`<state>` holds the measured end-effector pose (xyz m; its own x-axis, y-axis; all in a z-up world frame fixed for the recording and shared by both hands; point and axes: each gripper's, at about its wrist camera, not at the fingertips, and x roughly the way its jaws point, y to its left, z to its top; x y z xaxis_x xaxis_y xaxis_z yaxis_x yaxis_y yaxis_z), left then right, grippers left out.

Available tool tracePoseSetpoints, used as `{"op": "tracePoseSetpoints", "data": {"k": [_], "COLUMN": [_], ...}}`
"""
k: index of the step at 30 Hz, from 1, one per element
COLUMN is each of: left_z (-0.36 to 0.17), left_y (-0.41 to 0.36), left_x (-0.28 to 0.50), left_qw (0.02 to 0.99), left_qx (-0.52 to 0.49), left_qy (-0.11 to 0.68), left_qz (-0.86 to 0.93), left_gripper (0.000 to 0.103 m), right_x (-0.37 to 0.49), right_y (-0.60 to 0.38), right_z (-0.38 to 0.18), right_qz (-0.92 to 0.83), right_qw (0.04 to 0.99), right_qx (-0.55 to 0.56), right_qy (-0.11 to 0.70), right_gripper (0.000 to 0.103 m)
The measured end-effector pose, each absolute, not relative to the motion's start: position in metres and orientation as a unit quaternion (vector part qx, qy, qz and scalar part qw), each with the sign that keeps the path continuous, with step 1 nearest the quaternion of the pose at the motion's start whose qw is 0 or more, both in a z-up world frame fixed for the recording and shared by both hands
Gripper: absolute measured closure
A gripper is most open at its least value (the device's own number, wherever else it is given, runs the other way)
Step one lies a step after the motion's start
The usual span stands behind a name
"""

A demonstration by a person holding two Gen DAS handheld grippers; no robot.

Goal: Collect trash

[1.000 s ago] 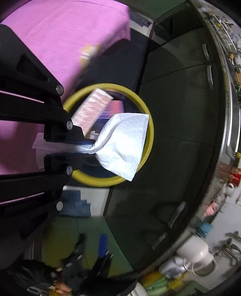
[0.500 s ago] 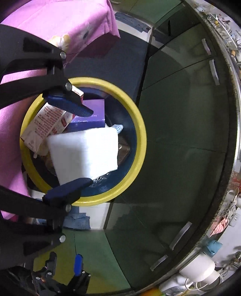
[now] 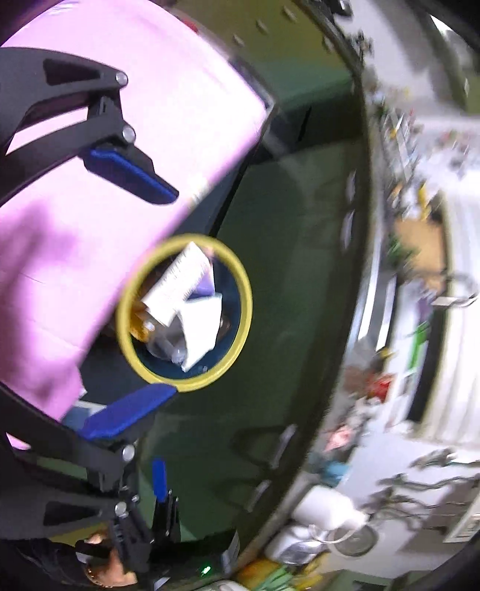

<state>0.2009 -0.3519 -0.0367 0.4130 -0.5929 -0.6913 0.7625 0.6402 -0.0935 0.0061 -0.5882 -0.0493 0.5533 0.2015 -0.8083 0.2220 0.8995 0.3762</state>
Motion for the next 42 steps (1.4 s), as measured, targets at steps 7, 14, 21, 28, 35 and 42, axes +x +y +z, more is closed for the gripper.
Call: {"op": "tracePoseSetpoints", "data": {"k": [7,14,21,28,35,42], "left_z": [-0.026,-0.033,-0.041,-0.027,-0.015,-0.011], "left_y": [-0.207,-0.099,-0.048,-0.041,-0.043,-0.040], "left_x": [0.140,0.093,0.057,0.031,0.020,0.014], "left_qw": [0.894,0.921,0.932,0.942,0.948,0.950], "left_qx": [0.086,0.023,-0.010,-0.015,-0.008,-0.011], "left_qy": [0.332,0.351,0.350,0.317,0.299,0.298], "left_qz": [-0.288,-0.165,-0.095,-0.107,-0.106,-0.092], "left_gripper": [0.006,0.006,0.006,0.006,0.006,0.006], "right_x": [0.018,0.010,-0.014,-0.041,-0.073,-0.092], "right_y": [-0.523,-0.457,-0.420,-0.400,-0.405,-0.402], "right_z": [-0.031,-0.006,0.019,0.031,0.043,0.058], "right_qz": [0.053,0.078,0.069,0.061,0.007,0.007], "right_qw": [0.870,0.891,0.908,0.921,0.935,0.944], "right_qx": [0.196,0.143,0.103,0.076,0.064,0.052], "right_qy": [0.449,0.424,0.399,0.378,0.348,0.325], "right_gripper": [0.024,0.005,0.005,0.005,0.005,0.005]}}
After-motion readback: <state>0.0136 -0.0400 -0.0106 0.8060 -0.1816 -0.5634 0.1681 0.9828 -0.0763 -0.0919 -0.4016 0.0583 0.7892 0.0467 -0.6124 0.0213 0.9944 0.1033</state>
